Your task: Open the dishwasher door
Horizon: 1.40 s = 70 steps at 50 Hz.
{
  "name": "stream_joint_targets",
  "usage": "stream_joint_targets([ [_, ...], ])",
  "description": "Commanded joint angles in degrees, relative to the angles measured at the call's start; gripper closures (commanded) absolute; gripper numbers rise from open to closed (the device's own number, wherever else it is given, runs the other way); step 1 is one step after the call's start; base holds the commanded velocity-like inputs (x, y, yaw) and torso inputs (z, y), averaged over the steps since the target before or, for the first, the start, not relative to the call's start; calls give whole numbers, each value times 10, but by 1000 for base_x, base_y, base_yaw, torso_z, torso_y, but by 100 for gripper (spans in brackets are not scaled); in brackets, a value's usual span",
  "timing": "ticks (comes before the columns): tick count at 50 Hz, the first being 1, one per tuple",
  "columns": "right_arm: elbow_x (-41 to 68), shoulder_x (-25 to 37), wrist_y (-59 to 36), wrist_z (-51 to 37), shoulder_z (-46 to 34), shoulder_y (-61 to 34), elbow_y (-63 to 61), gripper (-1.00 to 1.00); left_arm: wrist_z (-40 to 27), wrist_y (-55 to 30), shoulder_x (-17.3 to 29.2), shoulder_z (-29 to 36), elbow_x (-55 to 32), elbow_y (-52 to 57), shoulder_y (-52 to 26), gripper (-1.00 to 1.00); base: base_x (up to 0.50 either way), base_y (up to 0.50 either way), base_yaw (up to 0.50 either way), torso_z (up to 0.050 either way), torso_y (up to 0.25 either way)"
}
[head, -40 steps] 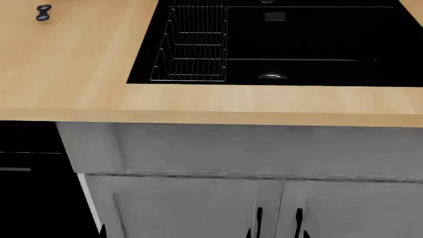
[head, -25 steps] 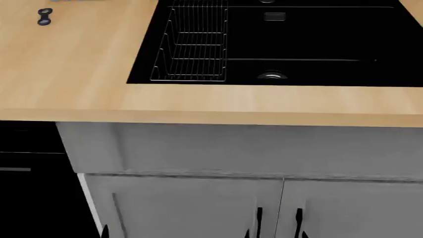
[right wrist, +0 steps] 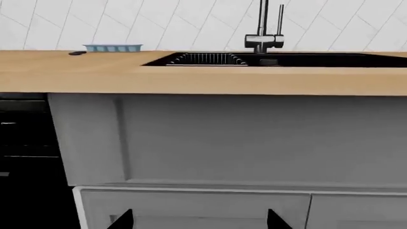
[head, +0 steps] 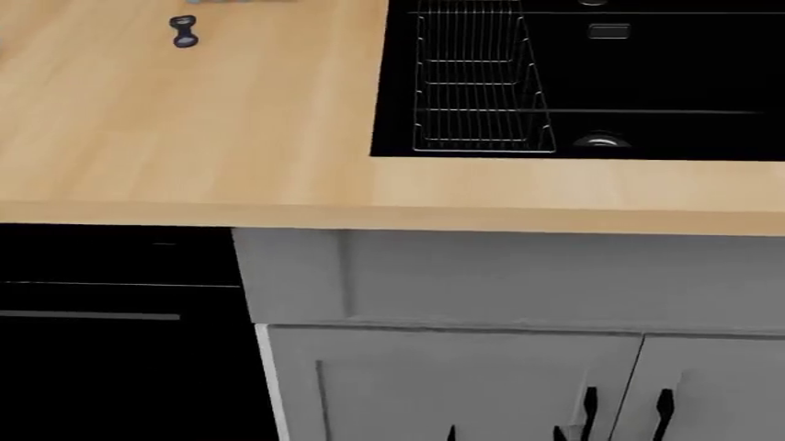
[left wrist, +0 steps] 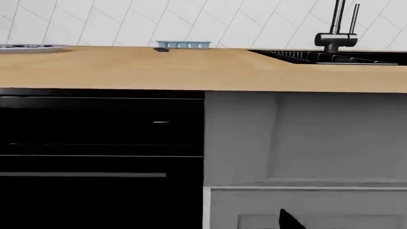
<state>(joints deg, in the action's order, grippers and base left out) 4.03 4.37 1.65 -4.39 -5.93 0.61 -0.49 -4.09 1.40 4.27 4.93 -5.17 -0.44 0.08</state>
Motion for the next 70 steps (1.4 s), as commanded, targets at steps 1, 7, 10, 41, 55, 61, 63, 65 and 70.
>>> stream_joint_targets([
  [1, 9, 7, 6, -8, -9, 1, 4, -100, -9, 8, 9, 12, -3, -8, 0, -100, 0, 465, 0, 0, 0],
  [7, 16, 11, 7, -13, -11, 2, 3, -100, -19, 11, 10, 14, -6, -15, -3, -100, 0, 465, 0, 0, 0],
  [10, 20, 13, 11, -14, -12, 1, 9, -100, -20, 15, 12, 17, -8, -19, -3, -100, 0, 462, 0, 0, 0],
  [41, 49, 27, 6, -33, -26, 5, -6, -100, -43, 4, 22, 30, -44, -13, -6, -100, 0, 68, 0, -25, 0],
  [55, 53, 32, 11, -40, -36, 8, -4, -100, -49, 7, 30, 39, -48, -13, -2, -100, 0, 0, 0, -50, 0],
  [61, 56, 33, 9, -42, -39, 6, -4, -100, -52, 9, 32, 43, -47, -22, -5, -100, 0, 0, 0, -50, 0],
  [63, 56, 35, 7, -43, -40, 5, -6, -100, -54, 9, 33, 44, -47, -22, -5, -100, 0, 0, 0, -50, 0],
  [65, 57, 36, 5, -44, -41, 5, -8, -100, -54, 9, 33, 46, -48, -23, -6, -100, 0, 0, 0, -50, 0],
  [70, 59, 37, 9, -45, -43, 4, -3, -100, -54, 16, 34, 49, -48, -34, -11, -100, 0, 0, 0, -50, 0],
])
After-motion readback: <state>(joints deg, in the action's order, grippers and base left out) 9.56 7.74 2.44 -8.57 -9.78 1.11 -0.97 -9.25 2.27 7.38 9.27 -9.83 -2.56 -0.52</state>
